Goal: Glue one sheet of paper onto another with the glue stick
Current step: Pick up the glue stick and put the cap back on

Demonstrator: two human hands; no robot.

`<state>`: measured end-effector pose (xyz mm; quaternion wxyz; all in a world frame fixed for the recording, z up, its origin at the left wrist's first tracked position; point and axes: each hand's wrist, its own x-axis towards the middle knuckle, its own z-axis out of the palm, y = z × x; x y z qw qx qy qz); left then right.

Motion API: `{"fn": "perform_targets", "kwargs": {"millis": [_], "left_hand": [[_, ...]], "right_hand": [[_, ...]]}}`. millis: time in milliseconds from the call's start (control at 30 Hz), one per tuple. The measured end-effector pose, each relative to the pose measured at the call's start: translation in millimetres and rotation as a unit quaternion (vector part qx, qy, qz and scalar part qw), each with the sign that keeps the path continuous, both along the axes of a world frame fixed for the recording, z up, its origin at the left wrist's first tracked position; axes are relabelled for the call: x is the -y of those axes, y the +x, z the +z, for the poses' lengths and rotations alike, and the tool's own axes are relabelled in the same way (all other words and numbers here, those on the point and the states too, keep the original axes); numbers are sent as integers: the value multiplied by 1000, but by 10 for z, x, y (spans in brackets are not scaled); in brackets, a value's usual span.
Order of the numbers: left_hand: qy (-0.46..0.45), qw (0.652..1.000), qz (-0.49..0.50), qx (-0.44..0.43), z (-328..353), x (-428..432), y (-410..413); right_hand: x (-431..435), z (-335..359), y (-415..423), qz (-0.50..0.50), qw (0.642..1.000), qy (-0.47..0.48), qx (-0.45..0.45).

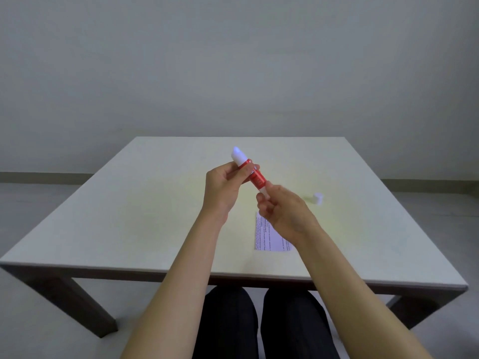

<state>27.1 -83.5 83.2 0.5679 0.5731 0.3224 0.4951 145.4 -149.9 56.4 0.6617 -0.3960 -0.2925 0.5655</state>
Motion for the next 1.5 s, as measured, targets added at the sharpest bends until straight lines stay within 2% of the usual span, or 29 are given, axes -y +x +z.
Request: {"fn": "perform_targets", "kwargs": {"millis": [33,100,133,167,200,233,300,367,400,467,533,600,633,667,700,733,800,833,867,933,1000,1033,1067,1100,1167,1233,1267,1400,1500], "left_hand": [[-2,1000,2,1,2,5,8],[0,1000,-2,0,11,21,23],[6,1000,-3,-3,12,30,36],[12,1000,-1,-7,12,36,38],[15,1000,4,-10,12,39,33],[16,1000,10,-11,11,39,27],[14,1000,18,-10,7,31,15],[12,1000,17,-13,-4,29,12],[12,1000,16,-14,-7,31,15],[9,1000,19,-11,-12,27,22],[5,1000,29,-9,-21,20,29],[-1,1000,31,-5,-31,34,44],[-2,1000,29,-3,-36,44,58],[-2,1000,29,-2,-39,46,67],[-2,999,33,-2,-44,46,74],[-4,999,37,-2,-48,45,73],[-10,999,42,-6,-55,39,66],[-10,999,42,-9,-63,36,64],[-9,999,41,-12,-70,38,61],[-4,999,37,-13,-72,43,63],[-5,999,40,-12,-61,34,76],[-8,999,45,-14,-59,31,91],[-13,998,53,-15,-60,37,109],[-20,998,64,-15,-60,47,133],[-33,994,101,-19,-59,67,195],[-47,989,139,-22,-60,87,250],[-53,988,143,-25,-68,101,272],[-48,992,103,-49,-136,150,312],[-40,988,132,-68,-165,66,212]], "right_hand": [[10,-52,-49,-84,984,62,142],[20,-194,-104,-252,853,143,434],[13,-239,-99,-290,797,161,506],[5,-266,-92,-300,778,166,526],[-2,-274,-82,-287,799,148,508],[-5,-239,-70,-251,856,106,439],[-20,-84,-33,-91,981,-8,169],[-32,-28,50,82,991,-89,-49],[-28,-29,77,111,986,-93,-87],[-35,-32,80,91,992,-56,-69],[-19,-109,15,-38,986,43,157],[-19,-245,-56,-219,846,112,473],[-31,-306,-73,-271,769,141,561],[-34,-348,-79,-299,725,159,600],[-41,-375,-80,-300,733,151,591],[-38,-352,-62,-274,800,110,522],[-38,-170,-11,-129,965,-26,227],[-41,-122,38,-21,994,-86,70],[-37,-89,93,63,990,-121,-32],[-29,-83,150,110,982,-114,-100],[-22,-87,109,64,992,-66,-87],[-18,-110,65,6,1000,-19,-10],[-9,-135,12,-70,989,29,127],[-14,-178,-36,-161,941,67,290],[-28,-267,-115,-316,775,140,530],[-40,-290,-140,-406,627,200,634],[-48,-277,-139,-428,594,201,651],[-91,-230,-90,-402,573,183,690],[-93,-309,70,-247,675,153,679]]}}
